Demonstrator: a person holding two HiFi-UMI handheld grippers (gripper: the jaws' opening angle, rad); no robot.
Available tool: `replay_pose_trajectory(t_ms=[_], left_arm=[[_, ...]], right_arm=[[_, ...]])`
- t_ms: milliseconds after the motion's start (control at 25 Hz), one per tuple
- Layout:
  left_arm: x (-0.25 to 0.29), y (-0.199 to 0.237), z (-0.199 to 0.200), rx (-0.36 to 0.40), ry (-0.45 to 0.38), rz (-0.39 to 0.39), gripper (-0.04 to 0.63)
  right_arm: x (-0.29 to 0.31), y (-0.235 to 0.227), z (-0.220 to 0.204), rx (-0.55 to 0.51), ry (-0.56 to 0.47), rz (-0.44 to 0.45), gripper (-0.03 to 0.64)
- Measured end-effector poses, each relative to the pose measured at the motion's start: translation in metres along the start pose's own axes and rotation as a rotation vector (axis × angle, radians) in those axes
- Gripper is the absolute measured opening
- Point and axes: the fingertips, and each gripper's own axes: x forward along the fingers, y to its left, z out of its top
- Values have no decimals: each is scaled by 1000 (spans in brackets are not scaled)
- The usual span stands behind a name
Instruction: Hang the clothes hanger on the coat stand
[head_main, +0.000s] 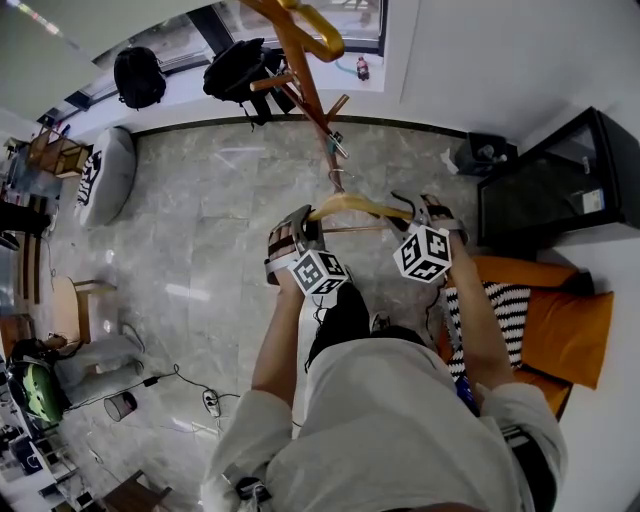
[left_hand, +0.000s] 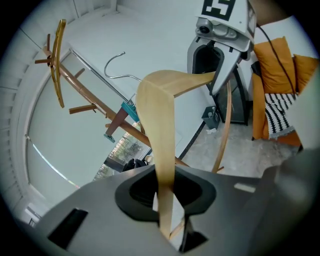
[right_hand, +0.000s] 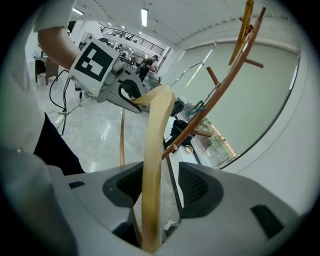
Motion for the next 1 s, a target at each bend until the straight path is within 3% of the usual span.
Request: replay_pose_trajectory(t_ms=[200, 560, 600, 680, 1000], left_arm=[[-7, -12, -4, -15, 22, -11, 75], [3, -48, -22, -25, 89, -61, 75], [6, -51, -24, -35, 96, -71, 75], [13, -55, -27, -56, 108, -87, 75], [57, -66, -32, -48, 125, -128, 75]], right_arm=[[-9, 13, 1, -62, -4, -20, 193], [0, 40, -7, -85, 8, 32, 190], [4, 42, -8, -90, 11, 32, 178], [12, 44, -11, -80, 5, 31, 92], [56, 33, -37, -41, 22, 11, 86]])
